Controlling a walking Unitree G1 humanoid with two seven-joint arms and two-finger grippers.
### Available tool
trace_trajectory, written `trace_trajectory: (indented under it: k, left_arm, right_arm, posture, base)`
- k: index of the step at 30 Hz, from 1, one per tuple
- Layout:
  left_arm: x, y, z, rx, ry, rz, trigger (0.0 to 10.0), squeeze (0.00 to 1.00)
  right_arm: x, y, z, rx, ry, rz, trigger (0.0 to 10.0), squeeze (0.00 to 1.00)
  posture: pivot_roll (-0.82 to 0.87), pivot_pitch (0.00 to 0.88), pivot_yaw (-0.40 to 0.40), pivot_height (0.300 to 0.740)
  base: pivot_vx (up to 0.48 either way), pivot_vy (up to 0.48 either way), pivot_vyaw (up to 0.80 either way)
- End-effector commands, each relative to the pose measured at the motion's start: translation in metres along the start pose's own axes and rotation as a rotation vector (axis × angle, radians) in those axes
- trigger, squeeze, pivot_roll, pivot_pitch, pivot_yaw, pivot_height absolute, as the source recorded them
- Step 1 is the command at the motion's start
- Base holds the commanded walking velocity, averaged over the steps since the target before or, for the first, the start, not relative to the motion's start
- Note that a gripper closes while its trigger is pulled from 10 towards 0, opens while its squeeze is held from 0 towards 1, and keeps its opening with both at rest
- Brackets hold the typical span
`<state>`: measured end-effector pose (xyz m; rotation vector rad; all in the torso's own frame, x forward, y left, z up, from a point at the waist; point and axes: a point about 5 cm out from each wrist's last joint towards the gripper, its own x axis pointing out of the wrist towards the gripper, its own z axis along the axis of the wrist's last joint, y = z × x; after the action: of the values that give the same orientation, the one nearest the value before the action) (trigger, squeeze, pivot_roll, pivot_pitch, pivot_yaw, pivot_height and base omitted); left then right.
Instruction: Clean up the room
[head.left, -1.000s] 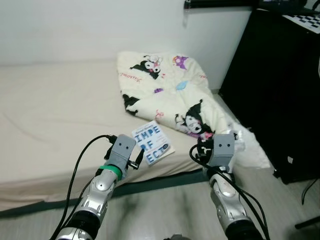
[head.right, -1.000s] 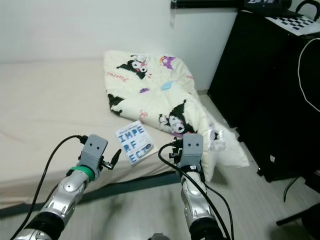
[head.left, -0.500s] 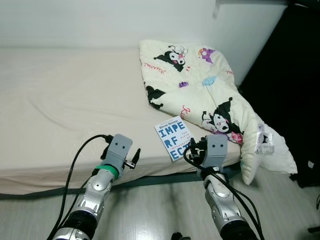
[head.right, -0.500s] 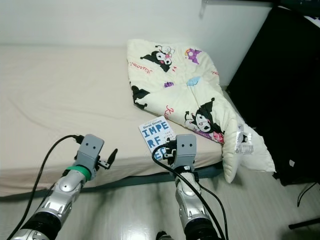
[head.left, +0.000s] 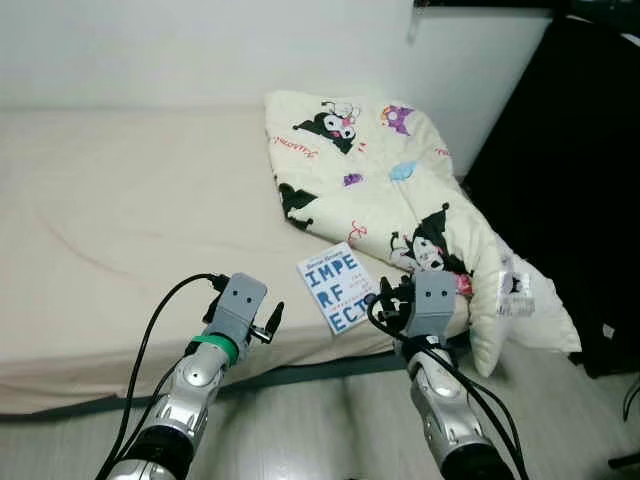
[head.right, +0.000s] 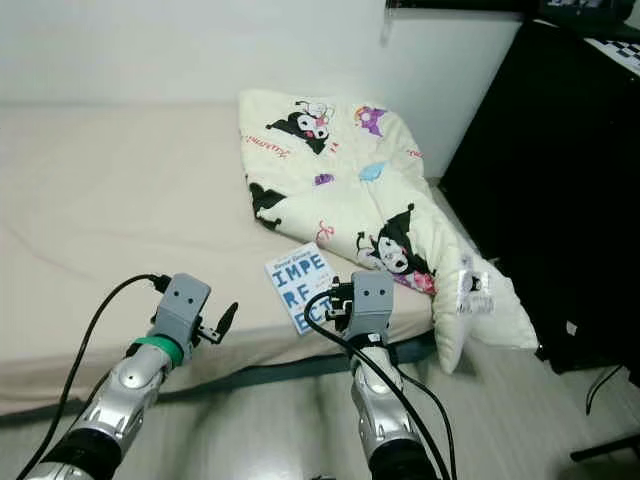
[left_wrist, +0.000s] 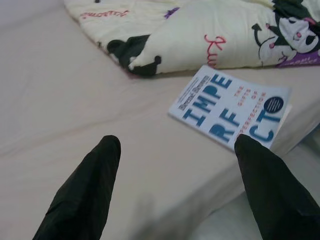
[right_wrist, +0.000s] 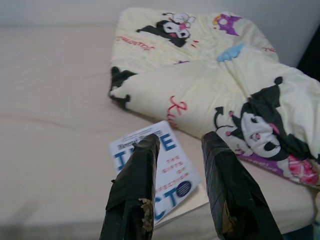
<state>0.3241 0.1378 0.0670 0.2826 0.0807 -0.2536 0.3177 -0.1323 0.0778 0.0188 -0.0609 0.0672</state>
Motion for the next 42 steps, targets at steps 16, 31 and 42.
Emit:
trace_trajectory:
  k: [16,31,42]
  left_arm:
    - [-0.002,-0.003,-0.003,-0.015,0.011,0.002,10.0,0.0]
    - [-0.002,-0.006,-0.005,-0.019,0.017,-0.016,10.0,0.0]
    - [-0.008,-0.016,-0.02,-0.117,0.107,-0.144,10.0,0.0]
  right_arm:
    - [-0.003,-0.003,-0.003,0.0,0.013,-0.006,10.0,0.0]
    - [-0.003,-0.005,-0.004,-0.004,0.019,-0.013,10.0,0.0]
    - [-0.003,-0.005,-0.003,-0.003,0.017,-0.016,10.0,0.0]
  posture:
    - [-0.07,0.074,0.002,0.72]
    - [-0.07,0.074,0.002,0.691]
    - [-0.07,0.068,0.007,0.656]
  base:
    - [0.3,0.0,0.0]
    - [0.0,0.0,0.0]
    - [0.0,0.0,0.0]
